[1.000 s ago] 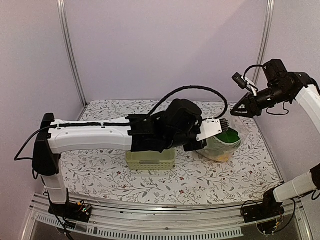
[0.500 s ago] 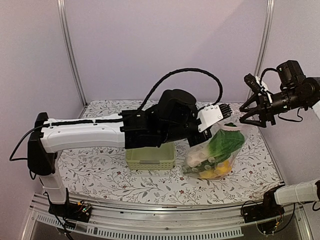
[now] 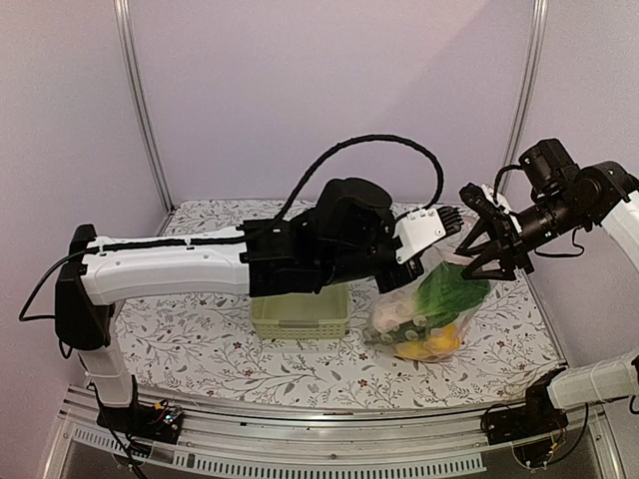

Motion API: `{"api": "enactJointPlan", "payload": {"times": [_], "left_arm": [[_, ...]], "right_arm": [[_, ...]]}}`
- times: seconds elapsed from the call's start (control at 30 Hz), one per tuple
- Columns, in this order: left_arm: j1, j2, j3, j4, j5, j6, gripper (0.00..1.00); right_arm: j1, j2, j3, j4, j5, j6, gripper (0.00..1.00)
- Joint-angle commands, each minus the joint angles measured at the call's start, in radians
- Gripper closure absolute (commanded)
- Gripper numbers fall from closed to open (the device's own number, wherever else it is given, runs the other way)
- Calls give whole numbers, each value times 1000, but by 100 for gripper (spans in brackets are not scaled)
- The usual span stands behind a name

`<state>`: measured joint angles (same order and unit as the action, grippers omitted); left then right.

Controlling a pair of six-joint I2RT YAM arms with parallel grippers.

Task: Place the food in the zip-top bag and seal the zipper
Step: Pass from the left arm to the right, then pass from the right arm to the left

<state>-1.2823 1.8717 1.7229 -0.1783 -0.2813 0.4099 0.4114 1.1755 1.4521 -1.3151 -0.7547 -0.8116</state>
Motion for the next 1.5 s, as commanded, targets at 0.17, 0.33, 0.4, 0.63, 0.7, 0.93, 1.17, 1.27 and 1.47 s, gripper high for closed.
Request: {"api": "enactJointPlan", "payload": {"times": [0.17,0.33,0.4,0.63,0.7,0.93,1.17,1.27,1.47], "left_arm": [[2,-60,-37,58,-18,-36,80],[-2,-191,-207,155,-23,-96,46],[-1,-297,-391,333,6,-133,35],[79,-496,-760,672,188,-342,23],[108,-474,-771,706,253,-385,23],[237,-353,-758,870,452,-519,31],[342,-217,-712,1003,671,-651,37],[347,-159,-677,1035,711,-671,31],[352,-48,-592,1069,804,-701,40]], "right_arm": [[36,0,-25,56,8,29,88],[37,-29,-34,77,2,40,95],[37,-35,-41,75,0,41,97],[38,-56,-65,108,-19,70,100],[37,-51,-65,110,-22,74,100],[37,-49,-58,105,-20,81,100],[37,-50,-61,100,-23,83,100],[37,-48,-61,103,-28,86,100],[37,-36,-53,101,-23,89,100]]}}
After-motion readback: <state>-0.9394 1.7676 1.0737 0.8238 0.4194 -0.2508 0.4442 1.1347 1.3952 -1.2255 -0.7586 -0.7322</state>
